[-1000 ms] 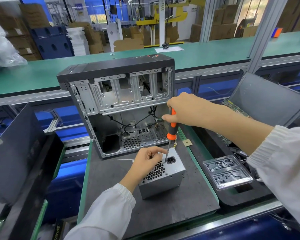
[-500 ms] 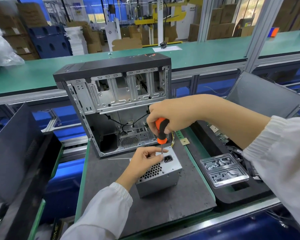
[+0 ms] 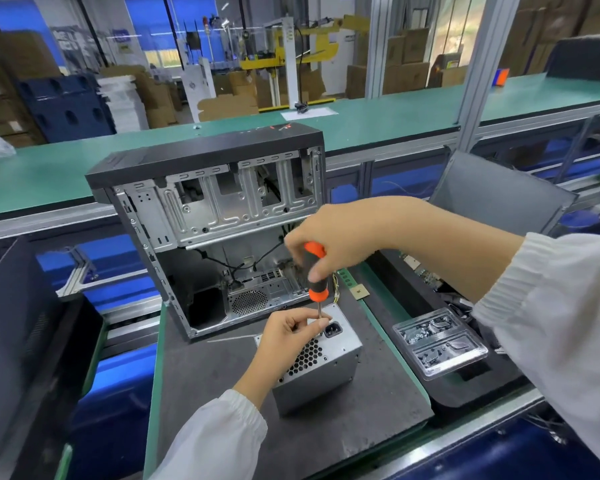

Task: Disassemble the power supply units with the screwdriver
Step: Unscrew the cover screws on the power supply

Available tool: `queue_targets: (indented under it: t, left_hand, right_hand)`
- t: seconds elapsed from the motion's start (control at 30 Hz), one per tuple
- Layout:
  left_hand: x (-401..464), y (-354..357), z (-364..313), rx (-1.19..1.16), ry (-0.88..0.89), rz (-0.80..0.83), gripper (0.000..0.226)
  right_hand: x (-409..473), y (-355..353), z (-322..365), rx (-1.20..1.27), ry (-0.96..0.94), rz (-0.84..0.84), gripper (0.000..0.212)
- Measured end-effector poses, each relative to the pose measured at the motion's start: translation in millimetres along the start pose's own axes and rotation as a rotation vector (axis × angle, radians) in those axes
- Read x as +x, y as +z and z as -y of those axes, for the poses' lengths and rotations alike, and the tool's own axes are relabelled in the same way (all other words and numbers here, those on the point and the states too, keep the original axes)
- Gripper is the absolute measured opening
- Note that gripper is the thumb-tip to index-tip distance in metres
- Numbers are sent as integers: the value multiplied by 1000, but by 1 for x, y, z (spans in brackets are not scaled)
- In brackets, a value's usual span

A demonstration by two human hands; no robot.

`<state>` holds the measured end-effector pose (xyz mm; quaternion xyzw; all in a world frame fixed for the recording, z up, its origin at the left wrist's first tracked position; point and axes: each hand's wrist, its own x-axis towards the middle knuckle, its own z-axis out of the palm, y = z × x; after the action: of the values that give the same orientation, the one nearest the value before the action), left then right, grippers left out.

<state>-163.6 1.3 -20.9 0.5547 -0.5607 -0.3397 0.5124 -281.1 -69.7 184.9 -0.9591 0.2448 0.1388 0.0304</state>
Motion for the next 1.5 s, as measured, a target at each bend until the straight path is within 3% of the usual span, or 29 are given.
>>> queue_targets:
  t: [0.1,0.2,0.27,0.37,0.43,0.6,0.67,0.73,0.87,0.97,1.1,1.23,1.37,1.43,1.5]
  left_hand:
    - [0,1,-4,-93,3,14,12]
    - [-1,2,-6,-72,24,43,27]
    - [-3,3,-8,-67,12,28,15]
    - [-2,3,-6,-47,2,-12,15]
    - [-1,3,-8,-58,-3,-23,14]
    - [3,2,-8,-74,11,-6,18]
    - [5,4,-8,-68,15,-19,22]
    - [5,6,-7,-87,14,-46,23]
    - [7,8,-6,-93,-7,-93,21]
    - [9,9,-7,-88,-16,-113,21]
    - [8,9,-5,-119,-5,-91,22]
    - [9,8,-2,-128,0,-113,20]
    - [9,9,-1,-104,8,-142,22]
    - [8,9,0,-98,0,-135,29]
    - [8,10,1,-106,2,-118,29]
  right_hand:
    - [-1,1,6,92,-80,71,29]
    - [1,7,10,152,-48,42,23]
    - [-2,9,12,165,39,-56,49]
    - [-2,10,13,-123,172,-251,65]
    - [3,12,11,-178,140,-261,59]
    - [0,-6,-2,38,-72,39,13]
    - [-1,-9,-6,109,-115,107,27]
    - [-1,-7,-9,164,-119,101,27]
    - [2,1,-10,4,48,-195,60]
    - [10,5,-14,-169,46,-256,53]
    - [9,-7,-23,-64,-132,-1,14]
    - [7,-16,-23,1,-256,19,36]
    - [12,-8,-21,-22,-36,-96,68]
    - [19,-3,-22,-112,-54,-162,59]
    - [23,-4,-23,-122,-132,-126,36]
